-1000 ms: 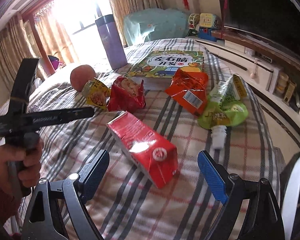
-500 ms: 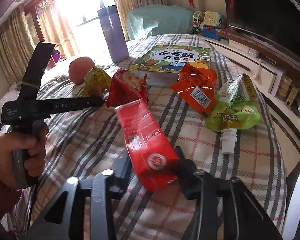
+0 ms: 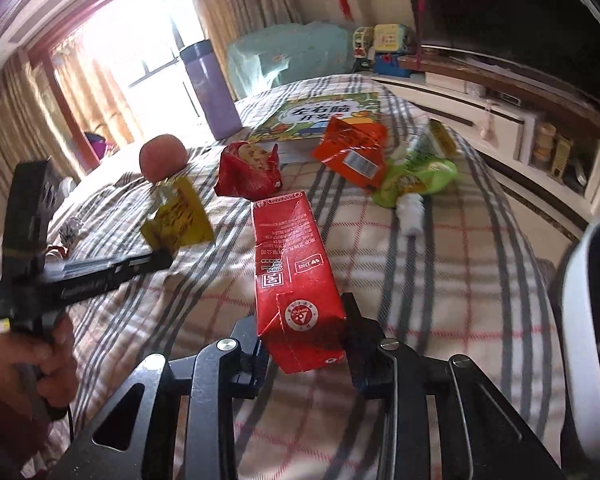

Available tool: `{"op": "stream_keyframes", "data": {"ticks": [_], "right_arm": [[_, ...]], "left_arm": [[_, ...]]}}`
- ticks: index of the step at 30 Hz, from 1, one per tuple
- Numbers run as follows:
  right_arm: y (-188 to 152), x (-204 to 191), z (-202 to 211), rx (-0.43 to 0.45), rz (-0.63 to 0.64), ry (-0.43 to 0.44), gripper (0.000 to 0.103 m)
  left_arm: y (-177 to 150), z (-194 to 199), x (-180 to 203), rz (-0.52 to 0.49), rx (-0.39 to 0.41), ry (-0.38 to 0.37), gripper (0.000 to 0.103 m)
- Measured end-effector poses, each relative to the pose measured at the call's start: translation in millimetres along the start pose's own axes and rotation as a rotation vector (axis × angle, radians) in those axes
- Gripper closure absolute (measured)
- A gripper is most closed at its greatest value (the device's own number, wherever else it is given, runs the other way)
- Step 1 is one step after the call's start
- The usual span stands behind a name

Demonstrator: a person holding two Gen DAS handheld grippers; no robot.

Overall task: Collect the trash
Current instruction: 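Grasp the yellow snack bag with the left tool while the right grasps the red juice carton, then carry the yellow bag and red carton with both tools over the bin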

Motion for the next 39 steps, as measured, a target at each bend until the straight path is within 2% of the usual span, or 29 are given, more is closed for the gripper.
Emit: {"op": "stream_keyframes", "data": {"ticks": [6, 18, 39], "right_arm": [[-17, 10, 23, 0.022, -0.055, -0.009, 0.071], [-45, 37, 65, 0.061, -0.129, -0.07, 0.071], [-78, 97, 130, 0.131, -0.243, -0.179, 0.071]], "left_arm": [[-11, 10, 28, -0.054, -0.01, -0.056, 0.103], [-24, 16, 87, -0.158, -0.02, -0.119, 0.103], [-24, 0, 162, -0.291, -0.041, -0.175, 0.103]]}}
Point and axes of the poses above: each gripper's, at about its wrist camera, not at the fingertips, and z roughly against the way its jaws point, x to its right, y to its top, the point moved 5 cm from there along -z, roughly the way its jaws point, and after that the axes turned 5 degrees about -x, right-handed, at the moved point
